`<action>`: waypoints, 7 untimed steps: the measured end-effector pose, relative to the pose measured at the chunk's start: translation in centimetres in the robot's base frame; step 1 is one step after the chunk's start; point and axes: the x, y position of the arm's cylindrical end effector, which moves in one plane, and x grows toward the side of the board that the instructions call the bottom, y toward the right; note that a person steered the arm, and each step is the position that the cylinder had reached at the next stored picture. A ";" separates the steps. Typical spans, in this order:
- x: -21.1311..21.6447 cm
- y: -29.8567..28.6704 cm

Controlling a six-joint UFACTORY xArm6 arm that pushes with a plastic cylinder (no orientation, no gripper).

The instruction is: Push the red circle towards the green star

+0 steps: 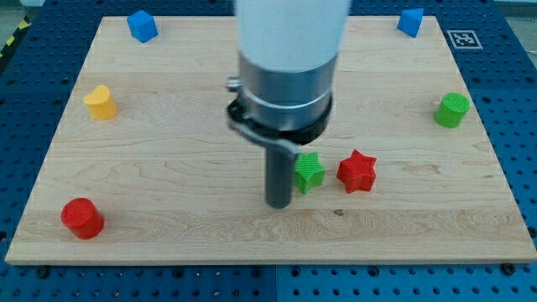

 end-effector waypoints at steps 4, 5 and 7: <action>5.4 -22.8; 5.4 -24.5; 3.2 -24.6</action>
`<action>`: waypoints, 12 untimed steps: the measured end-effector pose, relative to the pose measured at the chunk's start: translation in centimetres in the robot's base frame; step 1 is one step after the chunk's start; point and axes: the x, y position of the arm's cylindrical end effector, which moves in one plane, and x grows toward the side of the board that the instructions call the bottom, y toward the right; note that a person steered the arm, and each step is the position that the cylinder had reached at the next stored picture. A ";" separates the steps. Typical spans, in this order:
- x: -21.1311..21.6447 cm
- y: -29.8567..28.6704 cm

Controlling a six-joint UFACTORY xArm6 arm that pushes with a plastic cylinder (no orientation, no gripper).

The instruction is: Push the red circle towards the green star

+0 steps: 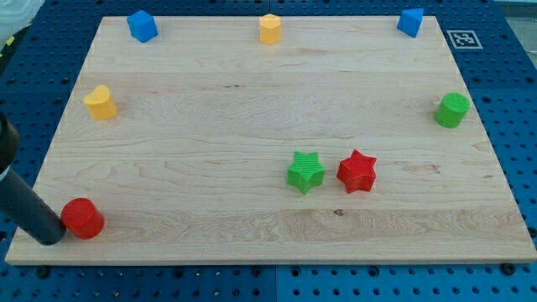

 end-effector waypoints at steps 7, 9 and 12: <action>-3.2 10.3; -5.3 15.8; -7.5 22.0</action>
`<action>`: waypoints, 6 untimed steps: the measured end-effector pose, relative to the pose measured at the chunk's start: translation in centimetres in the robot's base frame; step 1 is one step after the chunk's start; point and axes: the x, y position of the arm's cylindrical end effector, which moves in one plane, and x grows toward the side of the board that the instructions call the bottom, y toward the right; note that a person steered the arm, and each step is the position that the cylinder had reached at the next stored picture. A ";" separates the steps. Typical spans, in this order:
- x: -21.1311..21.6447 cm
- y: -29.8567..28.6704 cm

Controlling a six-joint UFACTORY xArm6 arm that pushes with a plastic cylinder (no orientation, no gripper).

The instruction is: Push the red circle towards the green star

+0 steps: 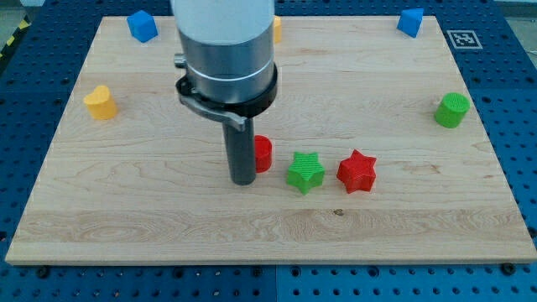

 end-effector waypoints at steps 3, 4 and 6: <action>-0.4 0.0; -0.5 0.0; -0.5 -4.0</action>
